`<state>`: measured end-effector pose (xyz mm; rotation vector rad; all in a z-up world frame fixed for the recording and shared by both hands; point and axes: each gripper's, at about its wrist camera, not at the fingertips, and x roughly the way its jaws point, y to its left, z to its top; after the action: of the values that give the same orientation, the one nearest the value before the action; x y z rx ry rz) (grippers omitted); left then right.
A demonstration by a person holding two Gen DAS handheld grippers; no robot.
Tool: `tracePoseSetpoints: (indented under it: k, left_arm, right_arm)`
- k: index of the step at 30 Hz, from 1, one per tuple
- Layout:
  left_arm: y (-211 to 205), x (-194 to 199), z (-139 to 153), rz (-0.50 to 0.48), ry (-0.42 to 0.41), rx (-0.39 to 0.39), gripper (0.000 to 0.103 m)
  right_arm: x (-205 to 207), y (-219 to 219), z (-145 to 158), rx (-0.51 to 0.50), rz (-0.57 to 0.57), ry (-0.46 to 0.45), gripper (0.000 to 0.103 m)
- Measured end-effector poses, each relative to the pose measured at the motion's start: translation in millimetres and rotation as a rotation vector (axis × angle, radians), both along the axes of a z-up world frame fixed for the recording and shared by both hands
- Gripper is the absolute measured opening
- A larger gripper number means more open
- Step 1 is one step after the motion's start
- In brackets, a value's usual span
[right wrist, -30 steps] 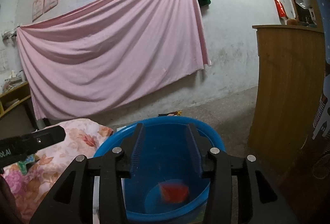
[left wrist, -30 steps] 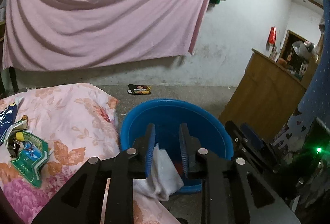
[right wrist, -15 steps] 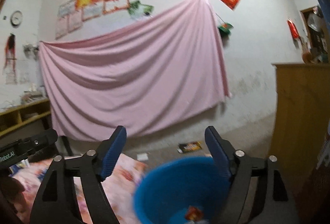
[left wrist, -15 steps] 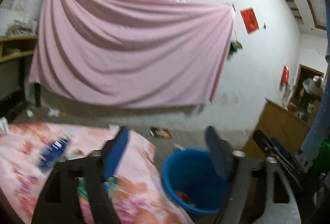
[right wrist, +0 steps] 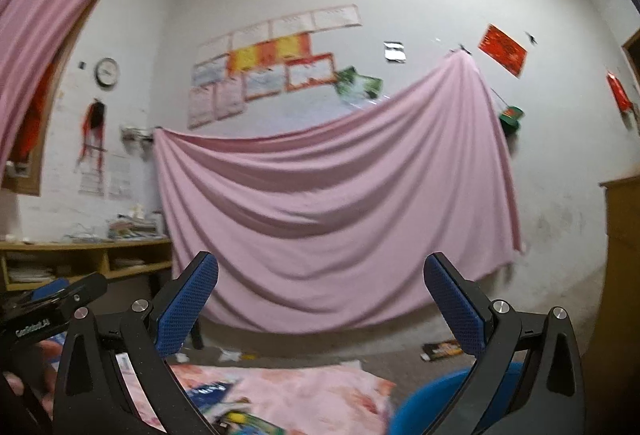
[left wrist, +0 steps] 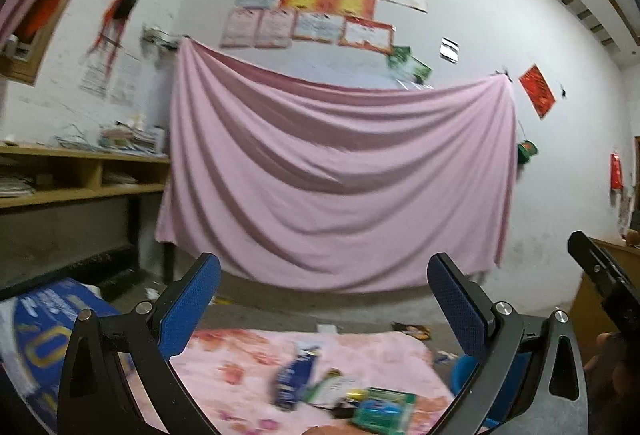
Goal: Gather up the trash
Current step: 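Move both tools back over the bed toward the remaining wrappers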
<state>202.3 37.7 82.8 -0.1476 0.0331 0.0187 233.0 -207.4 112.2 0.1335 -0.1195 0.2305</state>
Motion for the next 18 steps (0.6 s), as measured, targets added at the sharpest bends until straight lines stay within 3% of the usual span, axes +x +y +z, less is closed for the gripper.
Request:
tracePoseSetpoints:
  k: [9,14,18]
  left_arm:
    - [30,-23,-12,0.057,-0.045,0.030,0.101]
    - [31,-11,-22,0.060,0.001,0.030,0.101]
    - [36,4,-35,0.049,0.064,0.009,0.101]
  right_arm:
    - [-5,37,-5,-0.038,0.068,-0.040,0.103]
    - [5,45,-19,-0.064,0.074,0.015,0.103]
    - [24,47,-36,-0.081,0.082,0.114,0.103]
